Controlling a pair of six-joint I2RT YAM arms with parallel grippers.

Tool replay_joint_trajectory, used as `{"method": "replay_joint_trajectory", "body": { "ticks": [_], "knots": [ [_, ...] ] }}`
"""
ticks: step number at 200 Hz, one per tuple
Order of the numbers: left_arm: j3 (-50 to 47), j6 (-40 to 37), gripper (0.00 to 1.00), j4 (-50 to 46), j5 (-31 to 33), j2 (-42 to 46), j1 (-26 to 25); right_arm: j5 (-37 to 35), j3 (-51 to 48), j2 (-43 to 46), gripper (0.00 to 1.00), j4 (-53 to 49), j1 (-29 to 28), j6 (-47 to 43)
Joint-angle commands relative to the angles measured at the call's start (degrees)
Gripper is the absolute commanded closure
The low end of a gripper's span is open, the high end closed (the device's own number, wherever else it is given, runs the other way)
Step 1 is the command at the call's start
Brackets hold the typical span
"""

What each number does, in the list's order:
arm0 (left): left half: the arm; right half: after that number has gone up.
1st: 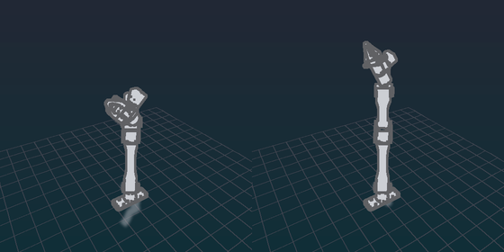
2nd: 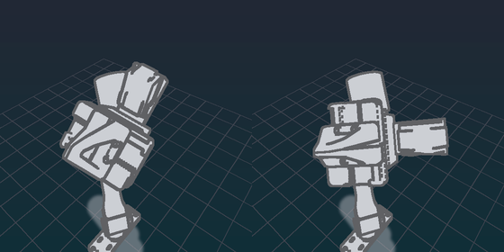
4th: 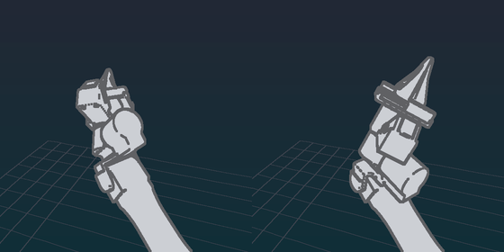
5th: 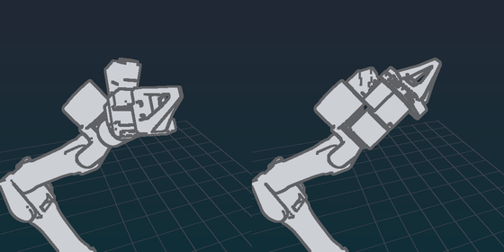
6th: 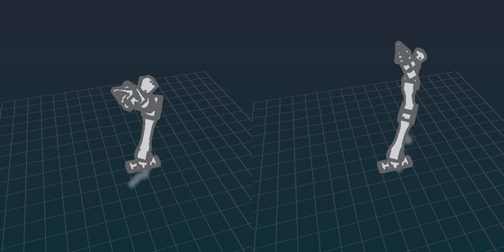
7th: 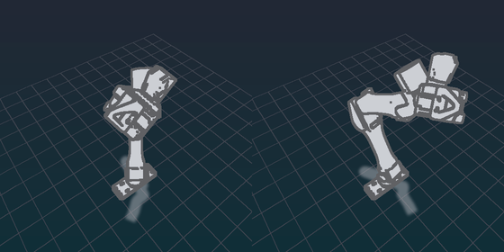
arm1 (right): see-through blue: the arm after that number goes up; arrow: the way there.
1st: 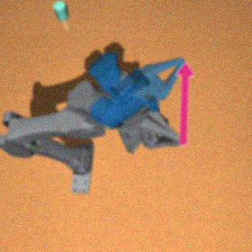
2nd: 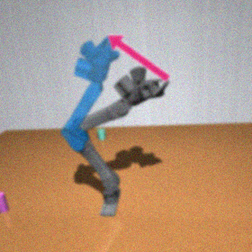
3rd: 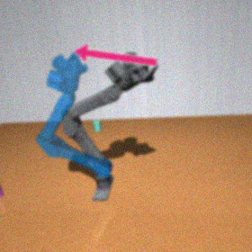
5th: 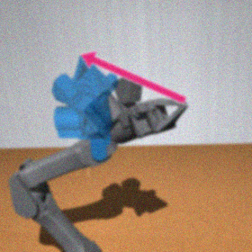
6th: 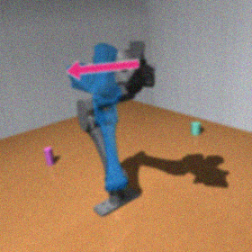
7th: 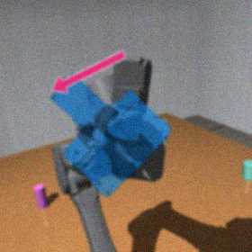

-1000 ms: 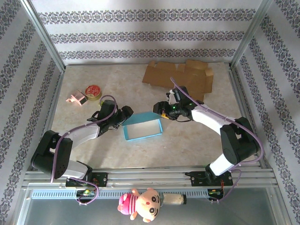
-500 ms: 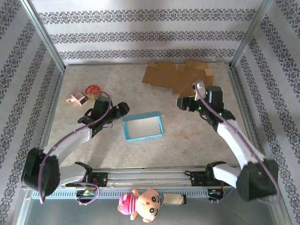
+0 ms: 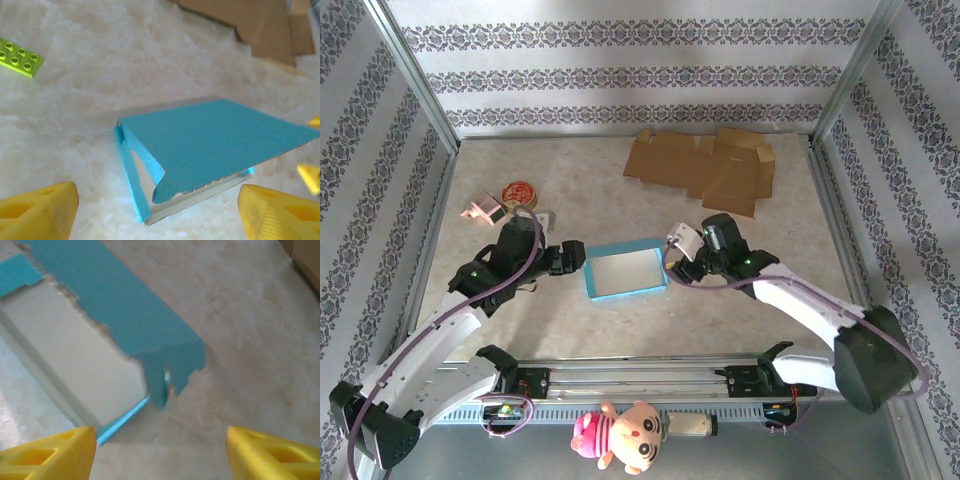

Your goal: Fold the paper box

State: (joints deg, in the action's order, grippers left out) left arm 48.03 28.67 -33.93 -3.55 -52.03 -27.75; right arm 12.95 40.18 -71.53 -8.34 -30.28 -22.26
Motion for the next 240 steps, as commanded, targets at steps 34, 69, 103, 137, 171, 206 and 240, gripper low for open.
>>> {"method": "replay_joint_trajectory", "body": {
  "ticks": [34, 69, 103, 137, 171, 206, 240],
  "knots": [
    [4.36, -4.92, 0.17, -8.26, 4.83, -3.71, -2.63, -0.4, 5.48, -6.61, 0.58, 4.46, -0.92, -1.12],
    [4.49, -4.11, 0.17, -7.64, 3.25, -5.81, -3.89, -1.34, 7.81, -9.1, 0.76, 2.61, -1.31, -0.31],
    [4.69, -1.6, 0.18, -7.44, 3.13, -8.82, -4.51, -1.56, 8.32, -7.95, 0.88, 1.02, -1.51, 3.08],
    [5.29, -2.85, 0.2, -6.58, 4.26, -12.72, -4.49, -0.05, 8.49, -7.05, 0.9, -0.35, -1.53, 3.44],
    [6.52, -5.07, 0.32, -4.03, 5.98, -16.76, -4.45, 1.77, 9.52, -6.95, 0.9, -1.58, -1.45, 3.67],
    [6.9, -4.66, 0.47, -1.14, 2.7, -20.63, -4.42, 1.66, 12.52, -8.2, 0.89, -4.57, -1.53, 7.34],
    [4.58, -1.96, 0.79, 2.18, -0.86, -20.86, -4.42, 1.38, 14.0, -9.63, 0.88, -4.93, -1.56, 14.09]
  ]
}}
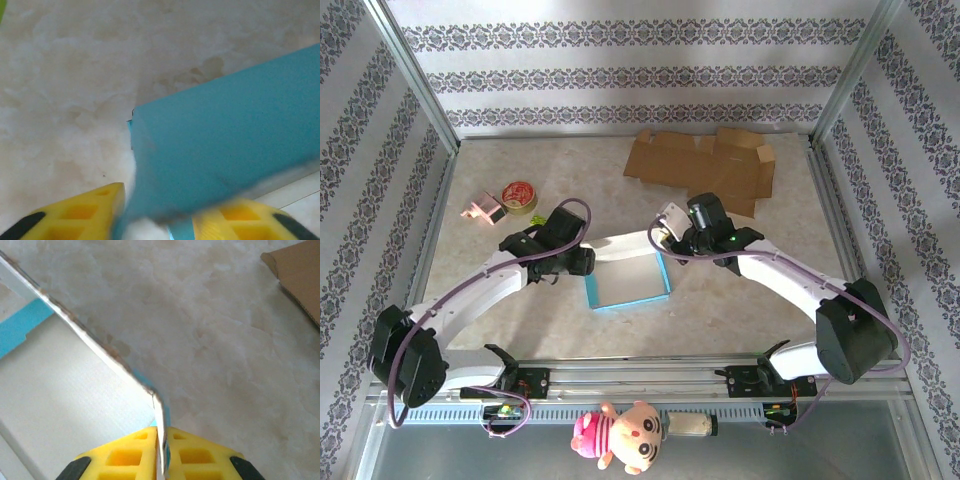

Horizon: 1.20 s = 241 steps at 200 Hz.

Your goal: Fold the paper box

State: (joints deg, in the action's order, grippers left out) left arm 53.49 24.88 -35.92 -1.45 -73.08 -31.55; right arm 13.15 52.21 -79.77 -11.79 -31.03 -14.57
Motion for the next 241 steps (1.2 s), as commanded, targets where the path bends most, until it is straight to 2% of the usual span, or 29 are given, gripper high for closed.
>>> {"method": "replay_joint_trajectory", "body": {
  "ticks": [1, 19, 73, 140, 149, 166, 175, 210, 241],
  "knots": [
    [-1.0, 1.92, 0.8, 4.31, -3.08, 0.25, -0.62, 1.18, 2.0, -1.46, 0.88, -1.44, -0.85, 6.61],
    [-2.7, 3.83, 0.89, 6.46, -5.04, 0.17, -0.62, 1.01, 2.29, -2.2, 0.88, -1.34, -1.18, 10.8],
    [-6.97, 9.26, 0.94, 11.13, -5.89, -0.07, -0.71, 0.04, 1.42, -2.94, 0.91, -1.05, -4.97, 21.14],
    [-8.02, 9.57, 0.96, 9.36, -1.44, 5.64, -0.91, -4.95, -0.57, -0.24, 0.9, 0.04, -6.17, 20.1],
    [-8.18, 9.5, 0.88, 9.75, -1.89, 6.37, -0.89, -5.48, -0.4, 0.11, 0.9, 0.28, -6.19, 19.78],
    [-8.02, 9.49, 0.62, 9.58, -2.06, 7.94, -1.12, -7.15, 0.06, 0.23, 0.9, 0.67, -6.25, 17.85],
    [-7.55, 9.27, 0.56, 8.66, -1.82, 8.89, -1.26, -8.16, 0.2, 0.14, 0.9, 0.61, -6.33, 16.67],
    [-5.87, 8.08, 0.49, 2.22, 0.48, 13.5, -1.94, -10.44, 0.37, -0.6, 0.9, 0.67, -6.22, 12.96],
    [-3.65, 4.31, 0.45, -4.93, 6.96, 17.81, -1.71, -9.06, 1.1, -1.5, 0.9, 0.4, -6.17, 11.99]
  ]
}}
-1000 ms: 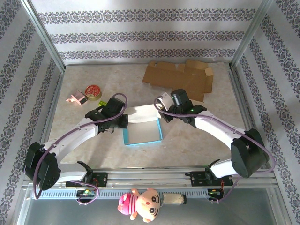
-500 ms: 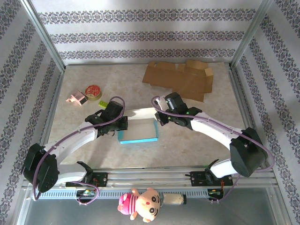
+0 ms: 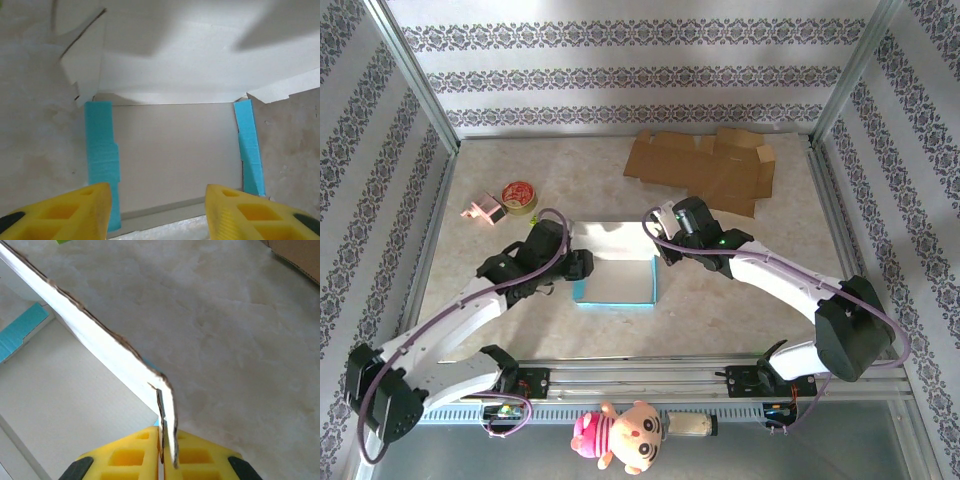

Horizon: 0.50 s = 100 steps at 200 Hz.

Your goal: Fold the paper box

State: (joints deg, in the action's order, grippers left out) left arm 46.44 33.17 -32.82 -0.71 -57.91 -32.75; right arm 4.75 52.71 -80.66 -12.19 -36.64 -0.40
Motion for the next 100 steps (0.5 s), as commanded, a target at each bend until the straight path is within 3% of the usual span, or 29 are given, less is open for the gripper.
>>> {"method": "replay_joint_trajectory", "body": {
  "ticks": [1, 47, 100],
  "knots": [
    [3.63, -4.25, 0.45, -8.17, 6.45, 2.64, -0.49, -0.6, 0.57, -0.58, 0.9, 0.78, -0.54, -2.2],
    [13.71, -16.11, 0.45, -14.66, 4.16, -7.7, 5.56, 0.14, 0.3, -0.51, 0.89, 0.63, -0.62, -2.2],
    [17.62, -21.78, 0.45, -10.03, -4.03, -16.61, 10.69, 0.21, 0.15, -0.06, 0.89, 0.6, -0.52, -2.32]
  ]
}}
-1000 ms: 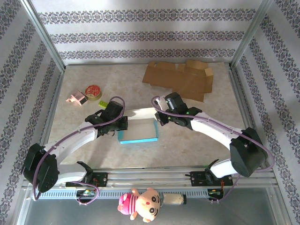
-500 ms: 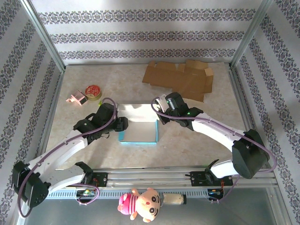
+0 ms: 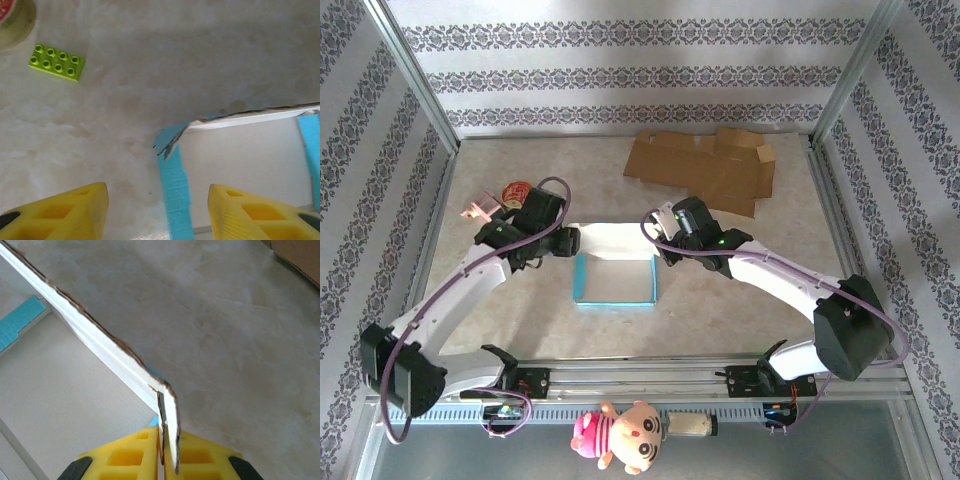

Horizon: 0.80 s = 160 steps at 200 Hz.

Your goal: Fold the paper box

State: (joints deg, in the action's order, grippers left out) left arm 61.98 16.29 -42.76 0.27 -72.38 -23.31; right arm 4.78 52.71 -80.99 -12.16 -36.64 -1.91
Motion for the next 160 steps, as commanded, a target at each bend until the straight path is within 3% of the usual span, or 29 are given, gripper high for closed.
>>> {"method": "replay_joint_trajectory", "body": {
  "ticks": [1, 46, 82, 104, 127, 160],
  "knots": [
    [2.09, -4.93, 0.45, -0.02, -5.06, -2.23, 1.25, 0.26, 0.12, 0.27, 0.89, 0.61, -0.57, -0.81],
    [-0.39, -2.48, 0.46, 1.76, -8.98, -3.73, 1.55, -0.37, 0.46, 0.01, 0.89, 0.54, -0.44, -0.74],
    [-18.78, 15.31, 0.39, 9.42, -10.8, 10.39, 0.63, -0.83, 0.79, 0.13, 0.88, 0.3, 0.08, -0.83],
    [-26.24, 19.0, 0.38, 11.25, -7.63, 15.75, 0.63, -0.31, 0.81, 0.14, 0.87, 0.21, 0.3, -1.12],
    [-28.67, 19.63, 0.37, 18.01, -11.1, 13.82, 0.63, 0.24, 1.13, -0.38, 0.87, 0.22, 0.26, -1.04],
    [-27.22, 19.01, 0.35, 25.85, -15.35, 2.81, 0.63, 0.45, 1.06, -0.81, 0.87, 0.3, 0.27, -0.75]
  ]
}}
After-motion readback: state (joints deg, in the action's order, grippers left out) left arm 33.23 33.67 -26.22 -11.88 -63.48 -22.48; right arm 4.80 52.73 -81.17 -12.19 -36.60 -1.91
